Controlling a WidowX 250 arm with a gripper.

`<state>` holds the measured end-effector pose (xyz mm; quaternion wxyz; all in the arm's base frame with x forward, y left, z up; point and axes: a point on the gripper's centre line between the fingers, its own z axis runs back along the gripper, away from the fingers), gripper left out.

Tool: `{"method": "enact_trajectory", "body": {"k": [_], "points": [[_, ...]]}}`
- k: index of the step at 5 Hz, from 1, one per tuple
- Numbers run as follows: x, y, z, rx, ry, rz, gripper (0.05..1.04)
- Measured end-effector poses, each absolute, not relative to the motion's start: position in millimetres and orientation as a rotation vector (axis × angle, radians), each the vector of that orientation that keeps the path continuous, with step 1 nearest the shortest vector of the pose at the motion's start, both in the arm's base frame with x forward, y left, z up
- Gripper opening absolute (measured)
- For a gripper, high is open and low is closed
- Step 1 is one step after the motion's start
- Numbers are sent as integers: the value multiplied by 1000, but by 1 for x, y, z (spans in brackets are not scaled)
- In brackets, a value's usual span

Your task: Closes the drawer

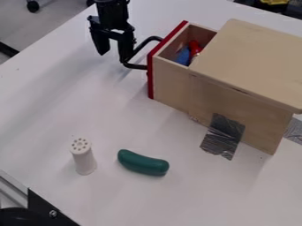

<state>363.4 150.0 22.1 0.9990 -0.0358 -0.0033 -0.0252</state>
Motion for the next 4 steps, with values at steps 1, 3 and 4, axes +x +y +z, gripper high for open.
{"method": "enact_trajectory", "body": {"k": [1, 3, 4], "points": [[362, 148, 20, -79, -1, -48, 1001], [353, 140, 19, -91, 13, -55, 1001], [358, 109, 19, -101, 16, -123, 1001]]}}
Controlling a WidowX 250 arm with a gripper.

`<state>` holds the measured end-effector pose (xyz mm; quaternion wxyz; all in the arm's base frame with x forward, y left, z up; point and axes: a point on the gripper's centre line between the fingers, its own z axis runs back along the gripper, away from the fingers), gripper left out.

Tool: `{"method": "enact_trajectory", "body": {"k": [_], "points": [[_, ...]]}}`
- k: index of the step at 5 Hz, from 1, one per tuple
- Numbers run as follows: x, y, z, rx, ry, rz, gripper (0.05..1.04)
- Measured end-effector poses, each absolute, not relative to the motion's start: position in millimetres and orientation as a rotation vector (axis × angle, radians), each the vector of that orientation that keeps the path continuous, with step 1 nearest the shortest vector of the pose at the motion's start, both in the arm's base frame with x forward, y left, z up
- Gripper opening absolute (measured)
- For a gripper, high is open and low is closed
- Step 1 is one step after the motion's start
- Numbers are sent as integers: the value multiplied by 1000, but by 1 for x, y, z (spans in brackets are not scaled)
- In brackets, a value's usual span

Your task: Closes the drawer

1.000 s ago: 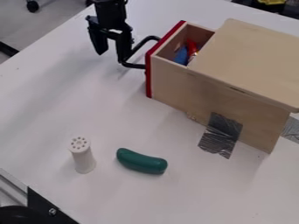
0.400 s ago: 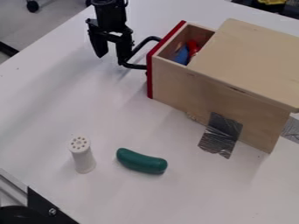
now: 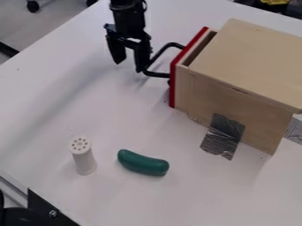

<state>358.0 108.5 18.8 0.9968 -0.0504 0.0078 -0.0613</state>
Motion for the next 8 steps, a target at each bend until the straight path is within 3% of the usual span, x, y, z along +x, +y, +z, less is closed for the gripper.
{"method": "enact_trajectory", "body": {"k": [8], "points": [[352, 77, 23, -149, 23, -161, 1001]]}}
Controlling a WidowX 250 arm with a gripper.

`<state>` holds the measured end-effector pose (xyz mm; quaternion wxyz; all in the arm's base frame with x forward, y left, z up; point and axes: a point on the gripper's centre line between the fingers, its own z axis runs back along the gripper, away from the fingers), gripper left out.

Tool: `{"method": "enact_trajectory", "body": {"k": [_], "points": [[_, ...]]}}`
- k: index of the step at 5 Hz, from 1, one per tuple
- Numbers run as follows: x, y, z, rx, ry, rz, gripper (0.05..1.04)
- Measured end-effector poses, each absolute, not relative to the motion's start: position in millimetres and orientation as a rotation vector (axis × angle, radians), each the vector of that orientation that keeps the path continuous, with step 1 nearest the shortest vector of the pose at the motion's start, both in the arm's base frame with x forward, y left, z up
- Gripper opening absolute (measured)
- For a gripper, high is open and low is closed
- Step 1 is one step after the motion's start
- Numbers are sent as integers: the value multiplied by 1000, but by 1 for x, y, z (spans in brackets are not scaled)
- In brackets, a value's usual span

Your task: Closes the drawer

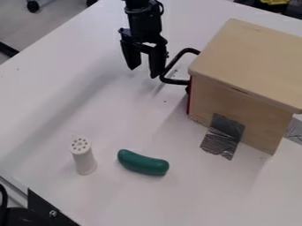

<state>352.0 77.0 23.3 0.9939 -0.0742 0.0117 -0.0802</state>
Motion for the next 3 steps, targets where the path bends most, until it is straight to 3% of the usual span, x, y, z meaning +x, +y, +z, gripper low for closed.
{"method": "enact_trajectory", "body": {"k": [3], "points": [[350, 70, 25, -192, 34, -163, 1001]]}}
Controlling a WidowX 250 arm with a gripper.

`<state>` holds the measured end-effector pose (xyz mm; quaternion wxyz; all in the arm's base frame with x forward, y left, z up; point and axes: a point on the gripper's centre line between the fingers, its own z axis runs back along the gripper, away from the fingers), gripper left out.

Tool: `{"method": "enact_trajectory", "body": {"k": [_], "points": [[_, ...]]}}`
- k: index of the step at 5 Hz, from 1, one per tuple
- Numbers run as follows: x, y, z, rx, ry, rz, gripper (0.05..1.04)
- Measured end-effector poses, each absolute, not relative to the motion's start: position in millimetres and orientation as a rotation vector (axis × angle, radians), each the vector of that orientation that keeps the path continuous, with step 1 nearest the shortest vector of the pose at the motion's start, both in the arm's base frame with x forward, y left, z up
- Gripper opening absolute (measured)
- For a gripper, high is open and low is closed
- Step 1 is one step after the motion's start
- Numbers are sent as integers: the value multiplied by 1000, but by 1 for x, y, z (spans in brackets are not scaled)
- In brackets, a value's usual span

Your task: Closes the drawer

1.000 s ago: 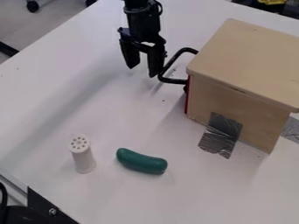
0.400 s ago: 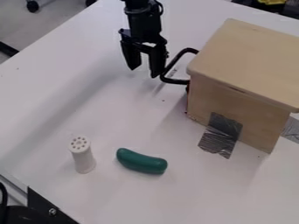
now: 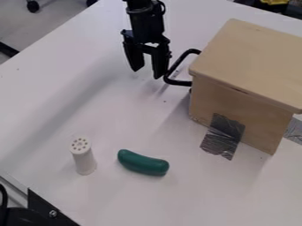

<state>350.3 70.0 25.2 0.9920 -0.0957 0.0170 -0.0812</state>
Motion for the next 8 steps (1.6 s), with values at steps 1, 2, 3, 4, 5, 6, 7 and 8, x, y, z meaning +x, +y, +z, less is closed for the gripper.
{"method": "enact_trajectory", "body": {"k": [1, 2, 3, 4, 5, 6, 7, 8], "points": [[353, 72, 25, -176, 19, -169, 1001], [362, 92, 33, -110, -9, -140, 1001], [366, 115, 44, -73, -27, -87, 1001], [361, 127, 46, -72, -16, -51, 1001], [358, 129, 56, -62, -29, -51, 1001], [349, 131, 69, -39, -47, -51, 1001], [337, 133, 73, 8, -49, -69, 1001], [326, 136, 68, 52, -41, -87, 1001]]}}
